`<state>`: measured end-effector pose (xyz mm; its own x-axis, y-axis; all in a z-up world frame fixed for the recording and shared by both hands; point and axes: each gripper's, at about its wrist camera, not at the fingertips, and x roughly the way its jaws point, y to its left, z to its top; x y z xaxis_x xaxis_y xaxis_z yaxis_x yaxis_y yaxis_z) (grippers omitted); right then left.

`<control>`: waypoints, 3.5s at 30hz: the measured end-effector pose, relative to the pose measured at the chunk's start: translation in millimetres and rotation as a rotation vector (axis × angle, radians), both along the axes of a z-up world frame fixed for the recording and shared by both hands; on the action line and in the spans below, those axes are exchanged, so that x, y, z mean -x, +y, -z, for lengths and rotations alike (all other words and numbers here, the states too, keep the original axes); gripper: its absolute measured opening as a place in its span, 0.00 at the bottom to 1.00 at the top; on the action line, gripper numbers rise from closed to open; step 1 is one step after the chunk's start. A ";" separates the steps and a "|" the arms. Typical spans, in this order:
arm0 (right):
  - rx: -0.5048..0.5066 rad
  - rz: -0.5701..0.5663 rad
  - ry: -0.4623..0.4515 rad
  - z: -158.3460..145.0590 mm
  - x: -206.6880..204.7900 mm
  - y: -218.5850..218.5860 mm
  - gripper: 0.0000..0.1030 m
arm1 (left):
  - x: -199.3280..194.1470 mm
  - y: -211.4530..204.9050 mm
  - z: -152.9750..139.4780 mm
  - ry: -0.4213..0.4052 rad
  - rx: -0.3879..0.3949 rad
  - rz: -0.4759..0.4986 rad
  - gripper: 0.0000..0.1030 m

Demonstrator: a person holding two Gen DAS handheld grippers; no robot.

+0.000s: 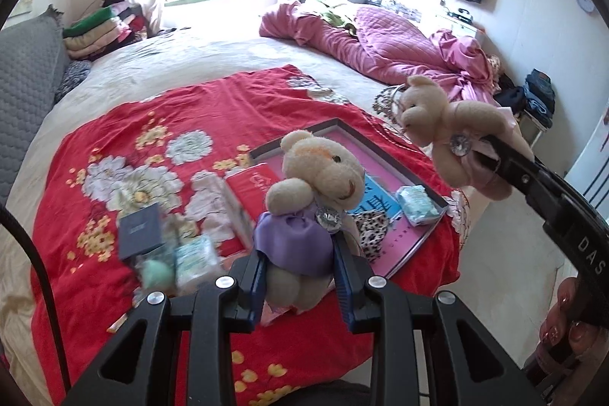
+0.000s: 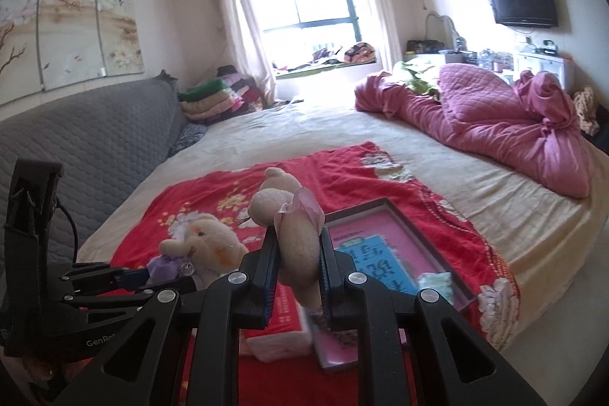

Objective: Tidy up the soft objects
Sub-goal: 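Carry the teddy bear with the left tool while the right tool carries the plush over the pink tray, then lower the teddy bear onto the book with the left tool while the right tool lowers the plush beside it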

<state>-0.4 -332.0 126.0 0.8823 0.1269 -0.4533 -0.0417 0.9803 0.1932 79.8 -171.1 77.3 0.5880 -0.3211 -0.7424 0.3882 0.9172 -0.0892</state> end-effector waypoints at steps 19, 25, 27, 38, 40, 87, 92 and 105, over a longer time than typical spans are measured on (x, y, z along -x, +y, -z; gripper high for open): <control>-0.046 0.167 0.022 24.8 -2.8 -70.5 0.18 | -28.2 -65.0 31.2 0.053 -0.020 0.087 0.30; -0.044 0.163 0.048 37.9 -10.4 -73.1 0.18 | -35.0 -73.4 43.3 0.079 -0.019 0.093 0.30; -0.044 0.159 0.060 42.9 -13.8 -73.6 0.18 | -37.1 -75.8 47.7 0.086 -0.023 0.098 0.30; -0.062 0.170 0.108 66.0 -30.1 -81.3 0.18 | -56.3 -91.8 71.7 0.140 -0.043 0.120 0.30; -0.068 0.169 0.117 70.2 -32.2 -82.8 0.18 | -60.8 -95.3 75.5 0.153 -0.039 0.126 0.30; -0.097 0.215 0.387 178.3 -83.7 -96.4 0.26 | -91.2 -126.8 129.5 0.294 -0.128 0.177 0.31; -0.049 0.242 0.381 174.7 -82.4 -97.4 0.33 | -91.7 -128.6 131.0 0.293 -0.133 0.176 0.31; -0.054 0.274 0.379 169.2 -77.5 -104.0 0.41 | -91.9 -129.6 130.3 0.302 -0.122 0.177 0.32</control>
